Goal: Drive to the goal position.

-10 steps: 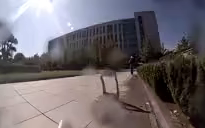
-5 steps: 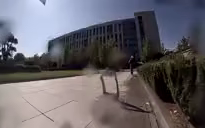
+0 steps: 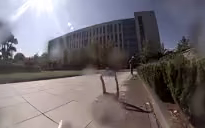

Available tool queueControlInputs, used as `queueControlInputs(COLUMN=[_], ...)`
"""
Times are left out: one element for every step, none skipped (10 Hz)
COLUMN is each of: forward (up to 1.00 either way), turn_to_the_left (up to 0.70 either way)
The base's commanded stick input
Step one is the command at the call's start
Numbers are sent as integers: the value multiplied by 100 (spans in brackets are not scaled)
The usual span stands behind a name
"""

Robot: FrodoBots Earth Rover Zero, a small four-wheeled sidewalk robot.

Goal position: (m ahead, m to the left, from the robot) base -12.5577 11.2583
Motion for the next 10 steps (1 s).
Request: queueControlInputs(forward=[5, 5, 5, 6, 5, 5, 5, 5, 6, 6], turn_to_the_left=[0, 0, 0, 0, 0, 0, 0, 0, 0, 0])
